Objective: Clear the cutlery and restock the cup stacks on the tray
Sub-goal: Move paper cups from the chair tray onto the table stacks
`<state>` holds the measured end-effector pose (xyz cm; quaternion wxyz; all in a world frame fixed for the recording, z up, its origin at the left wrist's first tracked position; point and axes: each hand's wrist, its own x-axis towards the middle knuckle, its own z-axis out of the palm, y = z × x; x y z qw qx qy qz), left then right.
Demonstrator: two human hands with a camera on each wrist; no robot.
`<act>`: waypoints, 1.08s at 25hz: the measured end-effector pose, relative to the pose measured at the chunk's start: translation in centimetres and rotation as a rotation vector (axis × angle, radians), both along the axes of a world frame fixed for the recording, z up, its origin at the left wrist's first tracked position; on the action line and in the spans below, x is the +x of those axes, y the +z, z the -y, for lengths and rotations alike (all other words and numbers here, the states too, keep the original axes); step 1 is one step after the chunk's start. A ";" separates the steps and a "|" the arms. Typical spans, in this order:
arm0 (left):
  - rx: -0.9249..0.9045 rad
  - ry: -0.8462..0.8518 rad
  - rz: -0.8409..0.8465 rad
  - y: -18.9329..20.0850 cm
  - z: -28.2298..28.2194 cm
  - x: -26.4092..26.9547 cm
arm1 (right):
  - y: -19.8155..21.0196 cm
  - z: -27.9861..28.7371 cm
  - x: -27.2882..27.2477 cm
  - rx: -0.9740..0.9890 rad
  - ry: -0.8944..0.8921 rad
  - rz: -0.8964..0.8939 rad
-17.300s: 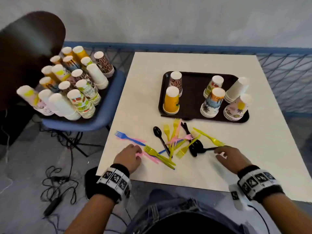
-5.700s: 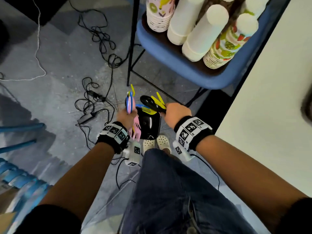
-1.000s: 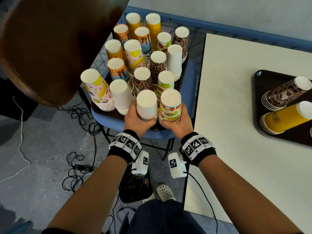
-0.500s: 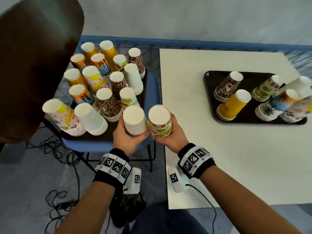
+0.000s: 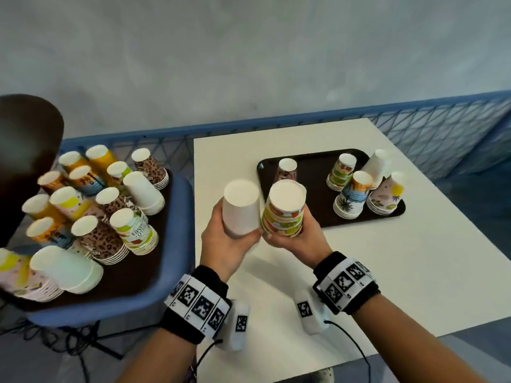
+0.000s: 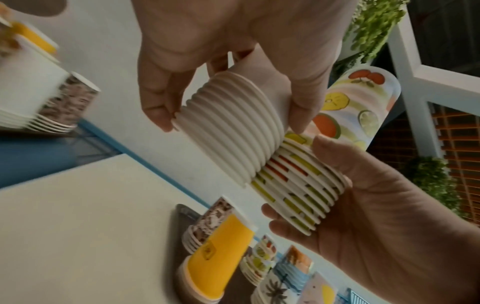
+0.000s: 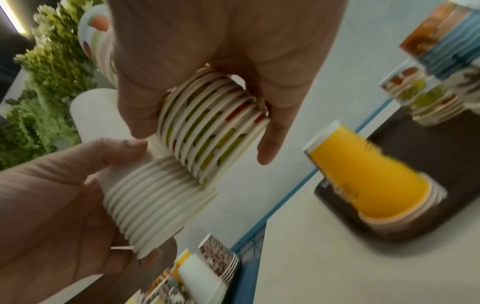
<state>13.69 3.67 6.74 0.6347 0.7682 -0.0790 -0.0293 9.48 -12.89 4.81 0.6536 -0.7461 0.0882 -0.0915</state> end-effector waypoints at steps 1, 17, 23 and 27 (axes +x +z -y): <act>0.007 -0.015 0.005 0.6 2.6 -0.3 | 0.5 2.6 -0.4 -0.008 -0.012 0.004; -0.051 0.028 -0.135 3.4 25.6 0.8 | 5.8 28.3 3.6 0.016 -0.252 0.010; -0.078 0.055 -0.151 4.1 25.8 3.7 | 4.1 29.9 10.9 -0.020 -0.232 -0.175; -0.112 0.046 -0.180 3.5 25.9 5.8 | 2.4 30.6 14.0 -0.110 -0.193 -0.250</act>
